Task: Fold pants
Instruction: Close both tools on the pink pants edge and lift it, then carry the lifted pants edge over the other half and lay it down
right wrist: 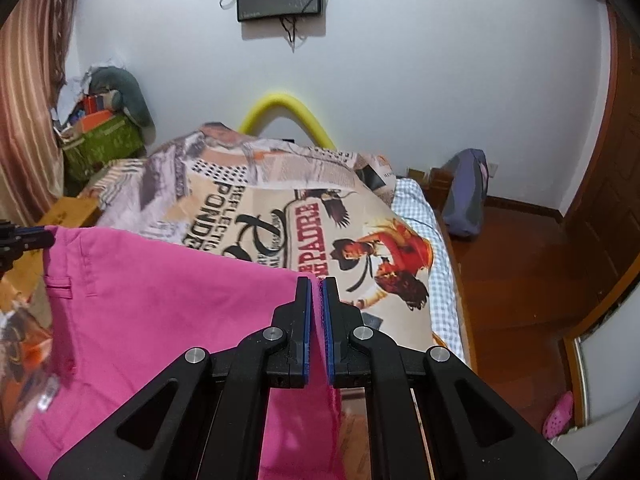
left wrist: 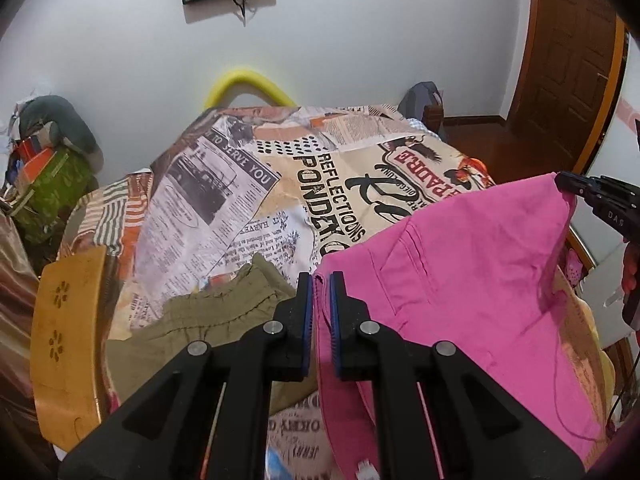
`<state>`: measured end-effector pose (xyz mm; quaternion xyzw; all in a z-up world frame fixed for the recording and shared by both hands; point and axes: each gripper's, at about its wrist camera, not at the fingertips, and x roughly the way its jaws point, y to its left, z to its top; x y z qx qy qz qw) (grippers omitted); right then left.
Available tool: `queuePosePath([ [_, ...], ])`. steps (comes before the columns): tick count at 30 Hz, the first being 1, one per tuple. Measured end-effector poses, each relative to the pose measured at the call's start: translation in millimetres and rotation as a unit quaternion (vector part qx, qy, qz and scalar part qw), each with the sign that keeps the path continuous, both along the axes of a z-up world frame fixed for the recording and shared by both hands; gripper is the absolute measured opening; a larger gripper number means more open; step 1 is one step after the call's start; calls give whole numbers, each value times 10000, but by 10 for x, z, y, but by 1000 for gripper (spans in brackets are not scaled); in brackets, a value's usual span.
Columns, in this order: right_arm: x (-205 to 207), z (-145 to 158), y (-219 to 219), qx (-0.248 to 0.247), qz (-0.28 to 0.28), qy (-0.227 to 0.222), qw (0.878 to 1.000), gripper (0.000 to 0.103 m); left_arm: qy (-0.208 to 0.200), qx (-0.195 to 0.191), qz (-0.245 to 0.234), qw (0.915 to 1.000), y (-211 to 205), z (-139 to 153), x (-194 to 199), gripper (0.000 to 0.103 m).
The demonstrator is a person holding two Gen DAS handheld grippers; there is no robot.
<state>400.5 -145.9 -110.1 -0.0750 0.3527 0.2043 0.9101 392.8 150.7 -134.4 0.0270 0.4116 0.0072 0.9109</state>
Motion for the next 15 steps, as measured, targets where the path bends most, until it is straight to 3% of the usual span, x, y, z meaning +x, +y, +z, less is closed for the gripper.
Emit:
queuePosePath([
  [15, -961, 182, -282, 178, 1, 154, 9997, 5, -207, 19, -20, 9998, -277, 139, -1083, 6],
])
